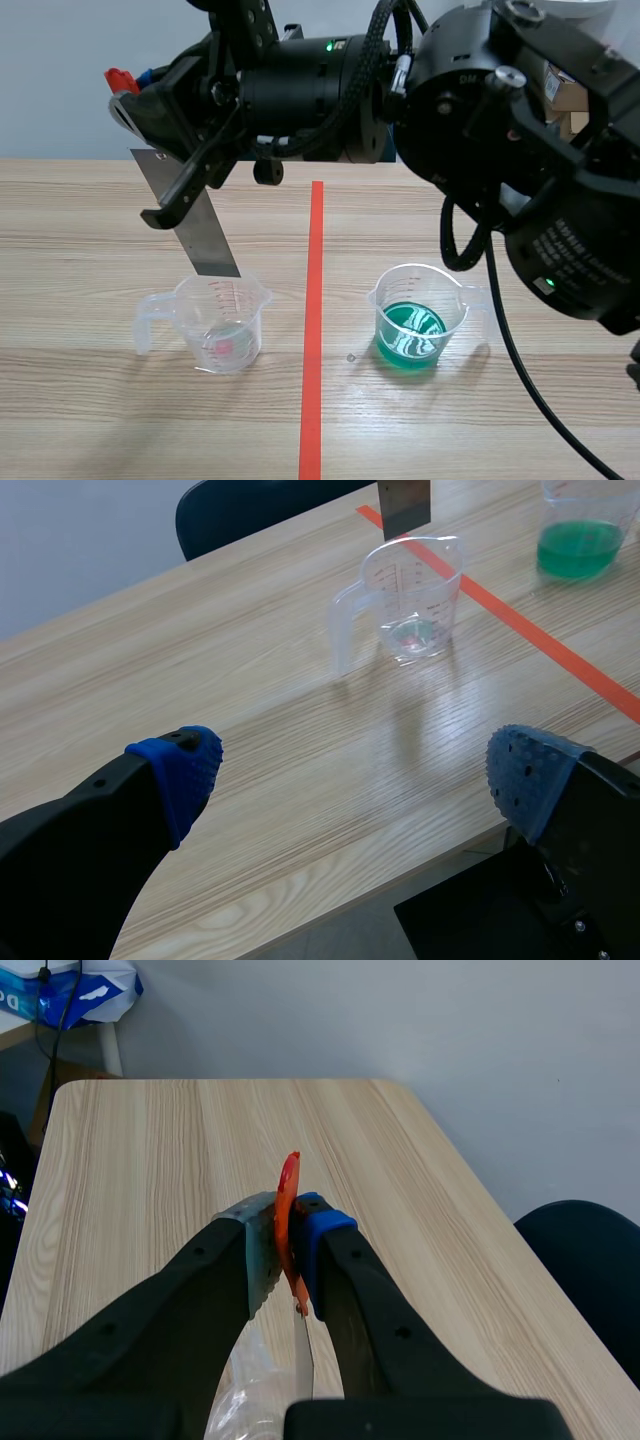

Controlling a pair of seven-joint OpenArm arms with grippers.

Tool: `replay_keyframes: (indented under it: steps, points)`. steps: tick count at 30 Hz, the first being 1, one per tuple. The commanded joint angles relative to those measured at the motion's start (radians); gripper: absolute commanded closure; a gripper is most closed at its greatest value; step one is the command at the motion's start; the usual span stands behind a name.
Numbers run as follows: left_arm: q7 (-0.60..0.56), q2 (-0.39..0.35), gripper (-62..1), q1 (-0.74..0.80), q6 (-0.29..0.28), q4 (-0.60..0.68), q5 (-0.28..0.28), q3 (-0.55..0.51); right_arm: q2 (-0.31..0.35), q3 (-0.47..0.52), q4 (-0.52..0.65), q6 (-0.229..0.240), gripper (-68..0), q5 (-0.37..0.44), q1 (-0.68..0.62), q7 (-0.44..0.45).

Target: Do the redox reaction experiment

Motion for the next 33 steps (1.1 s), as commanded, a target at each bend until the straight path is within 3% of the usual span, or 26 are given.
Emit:
replay_keyframes:
  steps: [1, 4, 30, 33]
  points:
    - [-0.014, 0.002, -56.3, 0.001, 0.002, 0.018, -0.01, 0.006, 0.0, 0.022, 0.025, -0.002, -0.7, 0.013, 0.023, 0.018]
    - [-0.014, 0.002, -56.3, 0.001, 0.002, 0.018, -0.01, 0.006, 0.0, 0.023, 0.036, -0.024, -0.7, 0.013, 0.023, 0.008]
    - [-0.013, 0.002, -56.3, 0.001, 0.002, 0.018, -0.009, 0.006, 0.0, 0.022, 0.036, -0.024, -0.7, 0.013, 0.023, 0.005]
    - [-0.013, 0.002, -56.3, 0.001, 0.001, 0.018, 0.014, 0.006, 0.0, 0.022, 0.036, -0.024, -0.7, 0.013, 0.022, 0.005]
